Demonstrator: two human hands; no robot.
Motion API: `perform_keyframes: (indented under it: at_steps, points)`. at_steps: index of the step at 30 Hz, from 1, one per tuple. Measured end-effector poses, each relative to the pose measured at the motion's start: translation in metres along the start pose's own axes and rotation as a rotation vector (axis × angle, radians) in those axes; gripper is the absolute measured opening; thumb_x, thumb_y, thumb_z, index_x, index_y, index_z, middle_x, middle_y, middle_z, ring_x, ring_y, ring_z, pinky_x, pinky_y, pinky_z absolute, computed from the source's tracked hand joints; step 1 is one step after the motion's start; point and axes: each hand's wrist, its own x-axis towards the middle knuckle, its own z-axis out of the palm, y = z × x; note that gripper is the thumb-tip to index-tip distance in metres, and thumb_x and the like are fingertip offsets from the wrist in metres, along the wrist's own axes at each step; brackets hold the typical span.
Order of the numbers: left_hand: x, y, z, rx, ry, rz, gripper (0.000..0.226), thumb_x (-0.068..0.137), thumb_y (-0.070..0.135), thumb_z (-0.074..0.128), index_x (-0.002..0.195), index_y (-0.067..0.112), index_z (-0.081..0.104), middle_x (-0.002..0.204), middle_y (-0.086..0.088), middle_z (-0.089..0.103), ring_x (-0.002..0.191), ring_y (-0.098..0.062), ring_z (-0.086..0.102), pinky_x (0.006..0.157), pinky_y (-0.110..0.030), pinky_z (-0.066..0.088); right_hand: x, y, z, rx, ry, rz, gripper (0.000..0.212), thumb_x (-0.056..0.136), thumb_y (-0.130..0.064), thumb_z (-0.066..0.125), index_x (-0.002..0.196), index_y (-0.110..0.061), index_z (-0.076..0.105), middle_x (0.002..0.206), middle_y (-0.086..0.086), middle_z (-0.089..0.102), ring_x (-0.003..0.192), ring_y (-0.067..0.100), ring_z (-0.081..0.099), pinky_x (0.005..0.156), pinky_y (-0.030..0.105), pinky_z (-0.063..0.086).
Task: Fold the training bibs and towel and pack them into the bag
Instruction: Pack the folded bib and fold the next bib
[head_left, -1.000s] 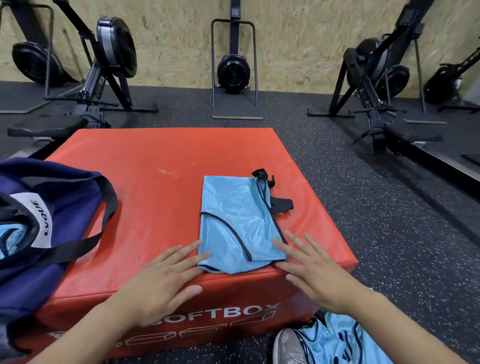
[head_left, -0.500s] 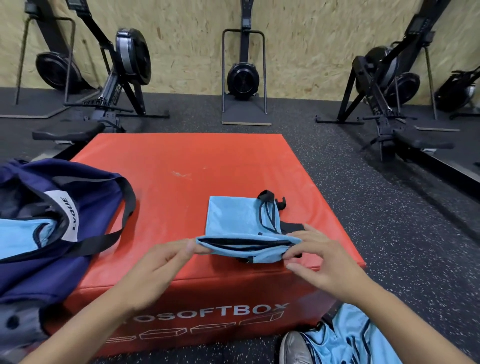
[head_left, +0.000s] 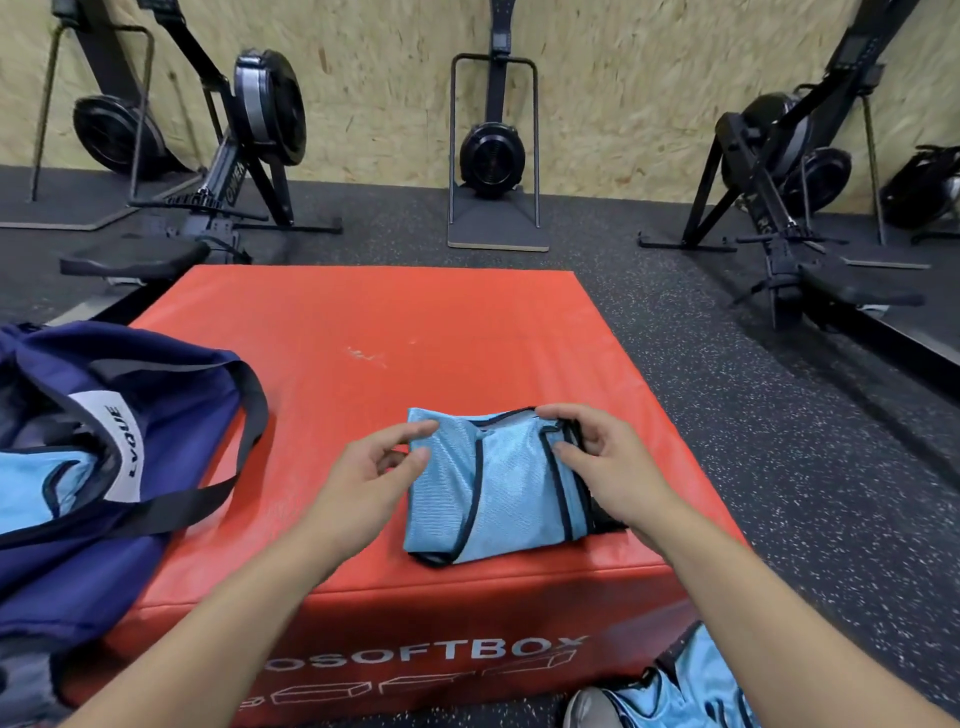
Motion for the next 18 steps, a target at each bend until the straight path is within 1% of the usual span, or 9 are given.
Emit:
perform_keyframes:
  at_steps: [1, 3, 4, 5, 7, 8, 11, 13, 18]
  points:
    - [0.008, -0.008, 0.003, 0.02, -0.005, -0.015, 0.028, 0.097, 0.019, 0.065, 0.121, 0.033, 0.068, 0.074, 0.002, 0.058, 0.072, -0.017, 0.046, 0.072, -0.032, 0.041, 0.007, 0.005, 0.003, -0.011, -0.002, 0.028, 0.043, 0.092, 0.011, 0.057, 0.116, -0.023, 0.07, 0.115, -0.01, 0.072, 0.11, 0.003, 0.065, 0.099, 0.019, 0.046]
    - [0.02, -0.021, 0.008, 0.055, -0.007, -0.045, 0.038, 0.096, 0.006, 0.063, 0.125, 0.03, 0.063, 0.066, 0.013, 0.055, 0.064, -0.007, 0.044, 0.066, -0.023, 0.041, 0.018, 0.018, 0.006, -0.041, 0.004, 0.093, 0.043, 0.092, 0.009, 0.057, 0.116, -0.023, 0.07, 0.113, -0.01, 0.072, 0.108, 0.003, 0.065, 0.101, 0.025, 0.048]
    - [0.024, -0.025, 0.009, 0.072, -0.012, -0.064, 0.042, 0.096, 0.002, 0.062, 0.128, 0.029, 0.06, 0.071, 0.015, 0.062, 0.063, -0.004, 0.048, 0.065, -0.02, 0.045, 0.022, 0.023, 0.007, -0.062, 0.011, 0.133, 0.043, 0.092, 0.008, 0.057, 0.115, -0.025, 0.071, 0.112, -0.01, 0.072, 0.106, 0.004, 0.065, 0.101, 0.028, 0.05]
    - [0.028, -0.029, 0.01, 0.101, -0.026, -0.093, 0.046, 0.095, 0.001, 0.062, 0.131, 0.029, 0.058, 0.087, 0.012, 0.069, 0.07, -0.004, 0.055, 0.07, -0.021, 0.051, 0.025, 0.03, 0.007, -0.088, 0.019, 0.175, 0.044, 0.091, 0.008, 0.057, 0.115, -0.027, 0.071, 0.111, -0.011, 0.072, 0.105, 0.004, 0.065, 0.101, 0.031, 0.051]
    - [0.033, -0.041, 0.011, 0.165, -0.057, -0.141, 0.053, 0.093, 0.002, 0.064, 0.134, 0.034, 0.053, 0.119, -0.002, 0.068, 0.095, -0.013, 0.064, 0.091, -0.033, 0.055, 0.029, 0.04, 0.007, -0.14, 0.024, 0.241, 0.046, 0.09, 0.007, 0.056, 0.113, -0.03, 0.071, 0.11, -0.012, 0.071, 0.106, 0.005, 0.065, 0.101, 0.034, 0.051]
    - [0.035, -0.045, 0.011, 0.18, -0.066, -0.145, 0.055, 0.092, 0.004, 0.064, 0.135, 0.036, 0.051, 0.126, -0.003, 0.065, 0.103, -0.016, 0.065, 0.097, -0.037, 0.053, 0.03, 0.045, 0.007, -0.158, 0.027, 0.256, 0.047, 0.089, 0.007, 0.056, 0.113, -0.031, 0.071, 0.111, -0.013, 0.071, 0.106, 0.005, 0.065, 0.102, 0.036, 0.051]
    - [0.039, -0.055, 0.009, 0.204, -0.065, -0.146, 0.061, 0.081, 0.023, 0.062, 0.138, 0.042, 0.048, 0.132, 0.003, 0.062, 0.114, -0.017, 0.062, 0.106, -0.046, 0.047, 0.033, 0.049, 0.01, -0.142, 0.049, 0.253, 0.05, 0.088, 0.009, 0.055, 0.11, -0.033, 0.071, 0.112, -0.014, 0.071, 0.107, 0.003, 0.065, 0.102, 0.035, 0.051]
    - [0.042, -0.06, 0.01, 0.234, -0.073, -0.13, 0.065, 0.08, 0.027, 0.06, 0.142, 0.039, 0.048, 0.135, 0.007, 0.059, 0.121, -0.018, 0.058, 0.109, -0.046, 0.044, 0.033, 0.046, 0.011, -0.083, 0.061, 0.251, 0.051, 0.088, 0.01, 0.054, 0.109, -0.033, 0.072, 0.111, -0.013, 0.072, 0.108, 0.002, 0.065, 0.102, 0.033, 0.051]
    - [0.043, -0.062, 0.014, 0.408, -0.047, -0.076, 0.058, 0.091, 0.005, 0.064, 0.145, 0.02, 0.049, 0.143, -0.001, 0.049, 0.13, -0.026, 0.05, 0.115, -0.042, 0.036, 0.034, 0.047, 0.009, -0.062, 0.087, 0.274, 0.043, 0.089, 0.003, 0.057, 0.11, -0.03, 0.073, 0.107, -0.012, 0.072, 0.104, 0.004, 0.067, 0.098, 0.031, 0.053]
